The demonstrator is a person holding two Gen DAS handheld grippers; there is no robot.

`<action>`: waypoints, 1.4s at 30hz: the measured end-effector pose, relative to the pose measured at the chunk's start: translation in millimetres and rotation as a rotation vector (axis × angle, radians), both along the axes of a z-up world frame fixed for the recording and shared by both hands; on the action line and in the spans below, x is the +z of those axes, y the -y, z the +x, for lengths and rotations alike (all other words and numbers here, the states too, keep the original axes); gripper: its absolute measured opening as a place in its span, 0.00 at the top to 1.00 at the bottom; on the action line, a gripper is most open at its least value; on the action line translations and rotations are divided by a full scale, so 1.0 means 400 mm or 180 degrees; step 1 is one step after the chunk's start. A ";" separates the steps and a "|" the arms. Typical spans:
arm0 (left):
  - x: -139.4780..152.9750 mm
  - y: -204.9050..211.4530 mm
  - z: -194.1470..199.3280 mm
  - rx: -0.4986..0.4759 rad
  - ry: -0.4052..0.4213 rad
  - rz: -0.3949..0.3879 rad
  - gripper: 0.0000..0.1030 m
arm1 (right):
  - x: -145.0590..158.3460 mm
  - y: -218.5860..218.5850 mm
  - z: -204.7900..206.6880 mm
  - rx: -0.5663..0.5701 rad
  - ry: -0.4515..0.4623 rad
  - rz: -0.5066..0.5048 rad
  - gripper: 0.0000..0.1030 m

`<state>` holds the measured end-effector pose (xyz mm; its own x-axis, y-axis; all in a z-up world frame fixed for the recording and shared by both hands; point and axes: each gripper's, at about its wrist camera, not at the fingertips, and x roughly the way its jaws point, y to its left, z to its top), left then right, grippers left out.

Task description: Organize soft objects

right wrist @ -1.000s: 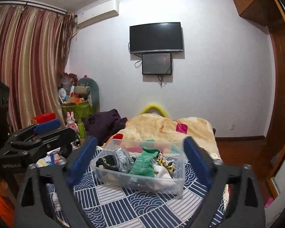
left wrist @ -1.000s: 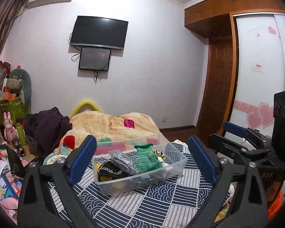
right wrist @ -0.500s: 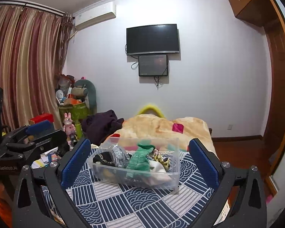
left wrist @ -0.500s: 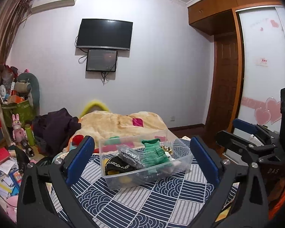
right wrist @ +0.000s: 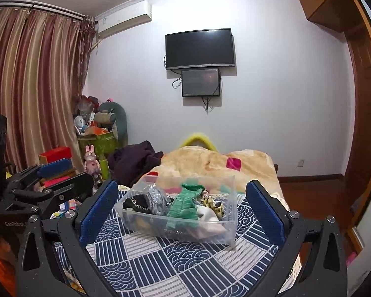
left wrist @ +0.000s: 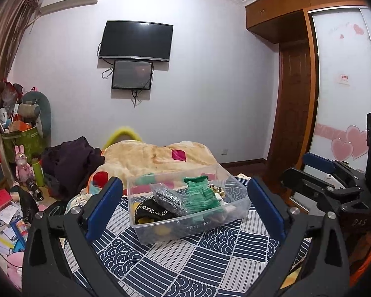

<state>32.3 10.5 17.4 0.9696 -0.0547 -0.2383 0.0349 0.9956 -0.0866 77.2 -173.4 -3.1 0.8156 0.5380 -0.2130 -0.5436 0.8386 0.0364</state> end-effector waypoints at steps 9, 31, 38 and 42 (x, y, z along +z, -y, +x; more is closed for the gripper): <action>-0.004 -0.002 -0.001 0.0013 0.0008 -0.0010 0.01 | 0.000 -0.001 -0.004 0.0011 0.0000 -0.0007 0.00; -0.004 0.000 -0.005 0.0019 0.0000 -0.0011 0.01 | 0.005 -0.012 -0.012 0.0037 0.0002 -0.0022 0.00; -0.007 0.001 -0.007 0.0025 0.0005 -0.0014 0.00 | 0.005 -0.013 -0.011 0.0049 -0.0011 -0.0021 0.00; -0.008 0.003 -0.008 0.0028 0.0008 -0.0005 0.00 | 0.005 -0.013 -0.011 0.0060 -0.0005 -0.0026 0.00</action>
